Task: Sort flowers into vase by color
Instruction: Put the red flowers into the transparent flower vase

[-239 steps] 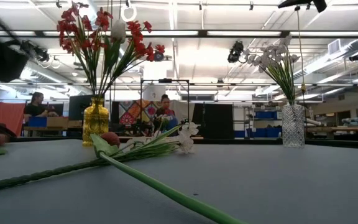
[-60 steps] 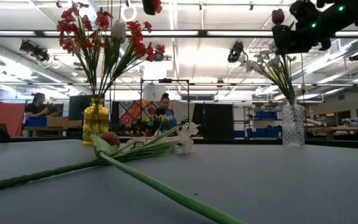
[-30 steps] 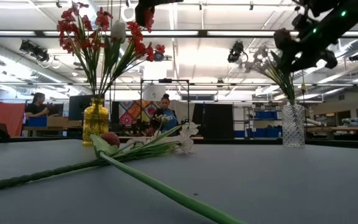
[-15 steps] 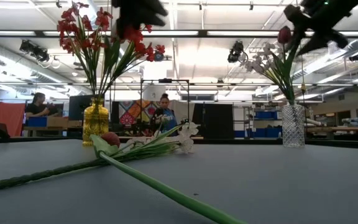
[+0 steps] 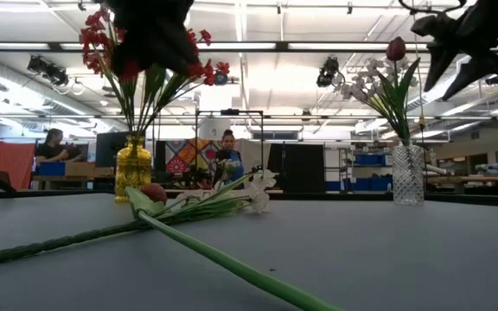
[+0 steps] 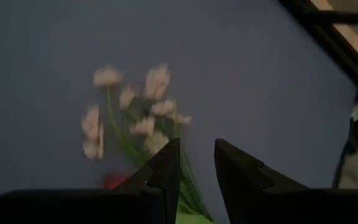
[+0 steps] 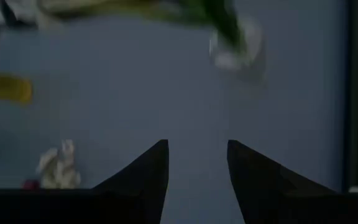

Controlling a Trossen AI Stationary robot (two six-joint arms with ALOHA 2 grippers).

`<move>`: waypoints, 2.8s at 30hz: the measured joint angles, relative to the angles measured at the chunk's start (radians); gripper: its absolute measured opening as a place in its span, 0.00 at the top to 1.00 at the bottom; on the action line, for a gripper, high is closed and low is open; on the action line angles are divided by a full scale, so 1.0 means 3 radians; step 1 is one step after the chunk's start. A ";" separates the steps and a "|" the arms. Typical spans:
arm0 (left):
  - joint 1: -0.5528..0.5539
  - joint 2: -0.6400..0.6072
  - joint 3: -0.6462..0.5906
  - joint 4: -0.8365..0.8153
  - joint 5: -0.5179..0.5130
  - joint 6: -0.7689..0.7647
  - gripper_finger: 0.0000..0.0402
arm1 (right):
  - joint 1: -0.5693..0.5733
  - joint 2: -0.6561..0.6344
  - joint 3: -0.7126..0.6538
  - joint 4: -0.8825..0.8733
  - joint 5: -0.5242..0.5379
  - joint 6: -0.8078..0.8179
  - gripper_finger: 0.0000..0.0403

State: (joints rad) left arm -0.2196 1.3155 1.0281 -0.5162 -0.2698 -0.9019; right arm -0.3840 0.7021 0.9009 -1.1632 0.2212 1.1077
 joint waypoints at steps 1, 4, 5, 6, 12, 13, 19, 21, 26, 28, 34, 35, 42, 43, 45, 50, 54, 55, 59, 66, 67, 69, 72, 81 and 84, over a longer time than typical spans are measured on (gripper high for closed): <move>-0.0054 0.0008 -0.0067 0.0009 -0.0023 -0.0228 0.74 | 0.0000 0.0000 0.0000 -0.0038 -0.0094 0.0025 0.57; -0.0236 0.0068 -0.0302 0.0015 -0.0025 -0.0825 0.73 | 0.0018 -0.0001 0.0000 -0.0071 -0.0294 0.0089 0.57; -0.0300 0.0092 -0.0377 0.0036 -0.0028 -0.0989 0.72 | 0.0033 0.0000 0.0000 -0.0066 -0.0339 0.0110 0.57; -0.0360 0.0112 -0.0448 0.0100 -0.0028 -0.1129 0.71 | 0.0049 0.0000 0.0000 -0.0067 -0.0365 0.0137 0.57; -0.0712 0.0352 -0.0743 0.0544 -0.0027 -0.1434 0.68 | 0.0144 0.0000 0.0000 -0.0035 -0.0570 0.0156 0.57; -0.0753 0.0421 -0.0746 0.0616 -0.0030 -0.1497 0.68 | 0.0162 0.0000 0.0000 -0.0034 -0.0622 0.0128 0.57; -0.0844 0.0957 -0.0715 0.0977 -0.0097 -0.2224 0.68 | 0.0280 0.0000 -0.0001 -0.0019 -0.0795 -0.0115 0.57; -0.0815 0.1117 -0.0692 0.0928 -0.0108 -0.2503 0.68 | 0.0323 -0.0001 -0.0001 0.0006 -0.0813 -0.0126 0.57; -0.0722 0.1369 -0.0632 0.1169 -0.0161 -0.2693 0.68 | 0.0368 0.0000 -0.0001 0.0146 -0.0828 -0.0417 0.57; -0.0680 0.1424 -0.0635 0.1329 -0.0162 -0.2662 0.68 | 0.0365 -0.0001 -0.0001 0.0166 -0.0856 -0.0498 0.57; -0.0603 0.1408 -0.0643 0.1501 -0.0154 -0.2763 0.70 | 0.0366 -0.0001 -0.0001 0.0217 -0.0931 -0.0738 0.57; -0.0589 0.1400 -0.0646 0.1509 -0.0167 -0.2801 0.70 | 0.0366 -0.0001 -0.0001 0.0238 -0.0957 -0.0757 0.57; -0.0515 0.1383 -0.0648 0.1581 -0.0196 -0.3114 0.70 | 0.0371 -0.0007 -0.0001 0.0251 -0.1201 -0.0924 0.57; -0.0502 0.1383 -0.0648 0.1597 -0.0196 -0.3141 0.70 | 0.0373 -0.0016 -0.0001 0.0250 -0.1208 -0.0943 0.57; -0.0469 0.1383 -0.0648 0.1617 -0.0209 -0.3192 0.70 | 0.0387 -0.0033 -0.0001 0.0248 -0.1230 -0.0972 0.57; -0.0338 0.1448 -0.0647 0.1602 -0.0225 -0.3339 0.71 | 0.0434 -0.0039 -0.0001 0.0233 -0.1266 -0.0996 0.57; -0.0259 0.1526 -0.0634 0.1669 -0.0223 -0.3320 0.73 | 0.0497 -0.0041 -0.0003 0.0235 -0.1267 -0.0969 0.57; -0.0248 0.1541 -0.0634 0.1682 -0.0228 -0.3294 0.75 | 0.0521 -0.0041 -0.0003 0.0237 -0.1268 -0.0967 0.58; -0.0234 0.1554 -0.0636 0.1686 -0.0229 -0.3182 0.91 | 0.0608 -0.0039 -0.0003 0.0241 -0.1180 -0.0894 0.60; -0.0229 0.1364 -0.0543 0.1651 -0.0239 -0.2741 0.97 | 0.0772 -0.0031 -0.0011 0.0565 -0.0951 -0.0880 0.65; -0.0219 0.1312 -0.0492 0.1679 -0.0243 -0.2580 0.97 | 0.0805 -0.0031 -0.0027 0.0716 -0.0952 -0.0900 0.65; -0.0188 0.1189 -0.0403 0.1695 -0.0243 -0.2115 0.97 | 0.0879 -0.0025 -0.0078 0.1027 -0.0978 -0.0917 0.65; -0.0091 0.1032 -0.0235 0.1896 -0.0241 -0.1218 0.98 | 0.1000 -0.0005 -0.0175 0.1564 -0.0978 -0.0998 0.63; 0.0426 0.0874 0.0418 0.2547 0.0135 0.1236 0.98 | 0.1328 0.0356 -0.0526 0.3259 -0.0978 -0.1369 0.55; 0.0624 0.0904 0.0601 0.2561 0.0401 0.1460 0.98 | 0.1379 0.0572 -0.0530 0.3576 -0.0938 -0.1520 0.52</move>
State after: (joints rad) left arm -0.0324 1.5867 1.2083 0.2520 -0.1496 -0.4640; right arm 0.0297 0.8736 0.7419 -0.0904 -0.0600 0.6518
